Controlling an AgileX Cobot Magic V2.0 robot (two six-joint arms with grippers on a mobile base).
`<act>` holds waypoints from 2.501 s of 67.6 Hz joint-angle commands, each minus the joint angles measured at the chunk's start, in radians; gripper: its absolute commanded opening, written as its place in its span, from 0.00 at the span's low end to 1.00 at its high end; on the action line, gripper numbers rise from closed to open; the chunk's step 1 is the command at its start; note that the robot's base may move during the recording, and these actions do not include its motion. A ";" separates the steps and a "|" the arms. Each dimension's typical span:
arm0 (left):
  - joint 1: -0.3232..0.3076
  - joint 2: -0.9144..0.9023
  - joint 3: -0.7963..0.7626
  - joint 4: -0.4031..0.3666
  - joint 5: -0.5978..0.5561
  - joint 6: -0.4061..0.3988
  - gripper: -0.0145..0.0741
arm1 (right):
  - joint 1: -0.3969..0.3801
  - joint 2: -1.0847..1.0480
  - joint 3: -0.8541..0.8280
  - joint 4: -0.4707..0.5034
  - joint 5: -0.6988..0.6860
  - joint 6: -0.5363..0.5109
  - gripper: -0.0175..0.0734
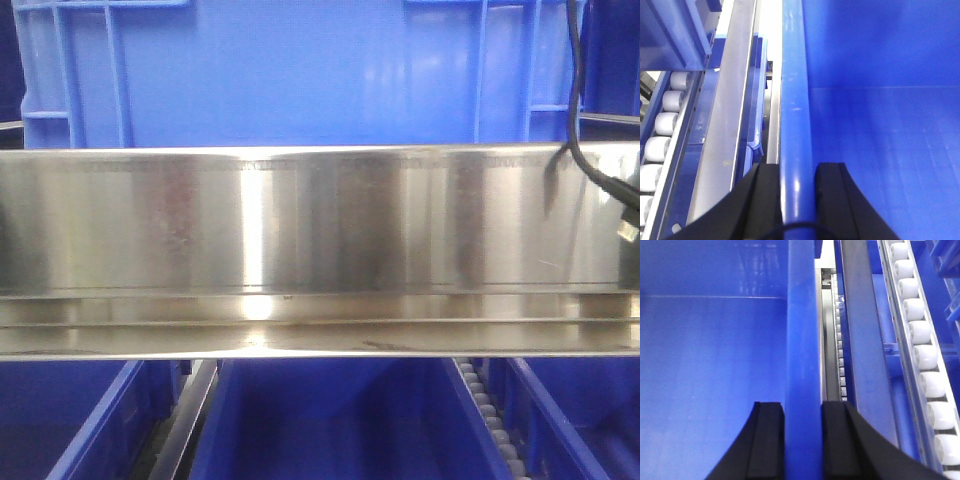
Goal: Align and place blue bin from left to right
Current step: 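Lift the blue bin with both grippers and pull it off the shelf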
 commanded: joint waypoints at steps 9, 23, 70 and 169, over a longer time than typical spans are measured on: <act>-0.019 -0.056 -0.007 0.010 0.024 -0.023 0.04 | -0.002 -0.017 -0.087 -0.027 0.026 0.011 0.12; -0.041 -0.102 -0.009 0.032 0.026 -0.027 0.04 | 0.020 -0.050 -0.125 -0.042 0.026 0.012 0.12; -0.107 -0.225 -0.009 0.026 0.118 -0.038 0.04 | 0.049 -0.187 -0.104 -0.075 0.026 0.017 0.12; -0.497 -0.661 0.442 0.333 0.163 -0.422 0.04 | 0.452 -0.765 0.681 -0.444 -0.077 0.494 0.10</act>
